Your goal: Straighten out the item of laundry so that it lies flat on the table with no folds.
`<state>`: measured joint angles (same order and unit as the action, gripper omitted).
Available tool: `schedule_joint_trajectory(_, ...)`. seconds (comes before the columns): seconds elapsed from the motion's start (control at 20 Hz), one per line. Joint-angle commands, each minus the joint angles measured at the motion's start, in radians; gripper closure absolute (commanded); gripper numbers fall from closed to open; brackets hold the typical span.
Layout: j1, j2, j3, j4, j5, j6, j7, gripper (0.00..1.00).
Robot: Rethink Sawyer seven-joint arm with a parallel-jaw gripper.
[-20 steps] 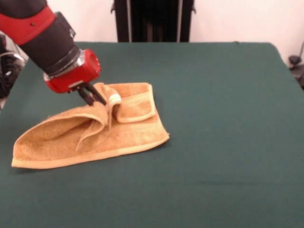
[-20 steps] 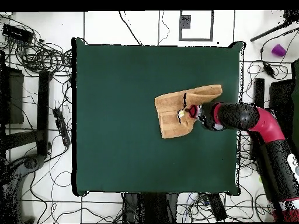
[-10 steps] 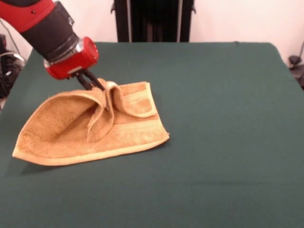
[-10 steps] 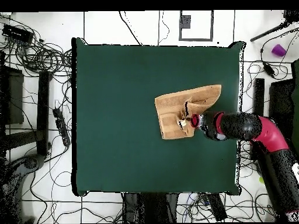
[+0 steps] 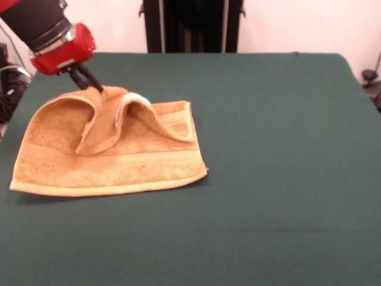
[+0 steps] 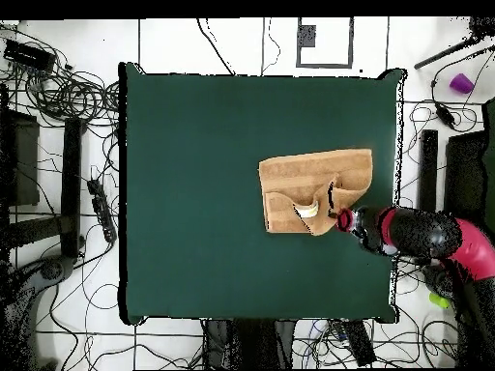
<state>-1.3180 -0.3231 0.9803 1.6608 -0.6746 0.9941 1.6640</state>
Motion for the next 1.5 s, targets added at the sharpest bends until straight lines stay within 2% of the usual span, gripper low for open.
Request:
schedule_joint_trajectory(0.05,-0.015,0.07,-0.032,0.122,-0.051,-0.048,-0.285,1.0)
schedule_joint_trajectory(0.3,-0.06,0.125,-0.028,0.144,-0.089,-0.111,-0.309,1.0)
schedule_joint_trajectory(0.9,-0.065,0.125,-0.02,0.163,-0.164,-0.14,-0.32,1.0)
schedule_joint_trajectory(1.25,-0.063,0.115,-0.007,0.173,-0.167,-0.142,-0.326,1.0)
schedule_joint_trajectory(1.5,-0.072,0.141,0.003,0.173,-0.148,-0.15,-0.323,1.0)
